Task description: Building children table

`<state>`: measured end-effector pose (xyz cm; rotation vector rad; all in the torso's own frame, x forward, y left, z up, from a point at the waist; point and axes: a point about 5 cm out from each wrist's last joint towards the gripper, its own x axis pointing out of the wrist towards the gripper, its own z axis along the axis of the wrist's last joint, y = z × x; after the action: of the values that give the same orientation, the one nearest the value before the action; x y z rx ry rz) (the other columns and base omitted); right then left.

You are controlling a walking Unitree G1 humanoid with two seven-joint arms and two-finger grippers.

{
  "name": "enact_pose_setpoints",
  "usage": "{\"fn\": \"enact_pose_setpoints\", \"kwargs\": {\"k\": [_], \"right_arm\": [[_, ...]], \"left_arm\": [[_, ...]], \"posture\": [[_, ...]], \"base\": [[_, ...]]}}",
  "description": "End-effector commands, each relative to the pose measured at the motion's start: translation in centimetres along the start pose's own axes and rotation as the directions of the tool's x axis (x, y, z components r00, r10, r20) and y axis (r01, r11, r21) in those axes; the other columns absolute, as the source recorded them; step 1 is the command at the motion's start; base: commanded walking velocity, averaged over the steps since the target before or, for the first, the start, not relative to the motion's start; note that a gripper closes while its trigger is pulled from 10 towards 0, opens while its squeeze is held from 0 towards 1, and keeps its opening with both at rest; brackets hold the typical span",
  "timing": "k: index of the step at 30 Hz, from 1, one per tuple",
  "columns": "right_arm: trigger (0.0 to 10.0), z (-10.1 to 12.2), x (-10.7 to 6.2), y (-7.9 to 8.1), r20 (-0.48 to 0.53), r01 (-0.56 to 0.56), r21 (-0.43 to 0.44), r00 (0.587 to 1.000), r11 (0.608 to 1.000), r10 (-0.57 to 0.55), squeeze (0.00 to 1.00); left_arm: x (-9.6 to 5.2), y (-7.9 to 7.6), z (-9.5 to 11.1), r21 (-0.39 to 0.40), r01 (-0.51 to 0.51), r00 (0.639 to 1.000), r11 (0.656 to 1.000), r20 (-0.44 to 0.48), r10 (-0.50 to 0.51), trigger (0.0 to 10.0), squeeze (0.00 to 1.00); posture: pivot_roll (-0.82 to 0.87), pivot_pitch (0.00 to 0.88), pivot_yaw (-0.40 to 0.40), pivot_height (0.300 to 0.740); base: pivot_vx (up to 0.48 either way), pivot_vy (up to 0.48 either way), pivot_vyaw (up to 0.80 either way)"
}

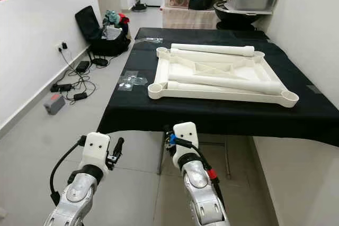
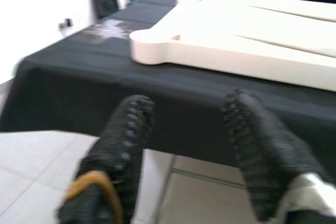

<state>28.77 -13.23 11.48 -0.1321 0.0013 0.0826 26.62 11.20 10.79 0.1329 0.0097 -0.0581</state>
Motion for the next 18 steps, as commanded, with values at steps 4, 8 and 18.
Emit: {"fn": "enact_pose_setpoints", "kwargs": {"k": [4,8,18], "right_arm": [[10.0,0.0,0.1,-0.5,0.013,0.043,-0.003,0.999,0.999,-0.043,1.0],[10.0,-0.2,0.3,-0.2,-0.006,0.024,-0.001,1.0,1.0,-0.024,0.0],[10.0,-0.5,0.6,0.6,-0.015,-0.054,0.021,0.998,0.998,0.054,0.0]], "left_arm": [[0.1,0.3,0.3,0.017,-0.017,1.0,1.0,0.021,0.016,10.0,1.0],[0.2,0.1,0.3,0.026,0.004,1.0,1.0,0.02,-0.005,10.0,0.0],[0.4,-0.3,0.4,0.019,0.029,0.999,0.999,0.03,-0.03,10.0,0.0]], "posture": [[0.01,0.0,-0.025,0.74],[0.01,0.0,-0.025,0.74],[0.02,0.0,-0.029,0.74]], "base": [[0.0,0.0,0.0],[0.0,0.0,0.0],[0.0,0.0,0.0]]}}
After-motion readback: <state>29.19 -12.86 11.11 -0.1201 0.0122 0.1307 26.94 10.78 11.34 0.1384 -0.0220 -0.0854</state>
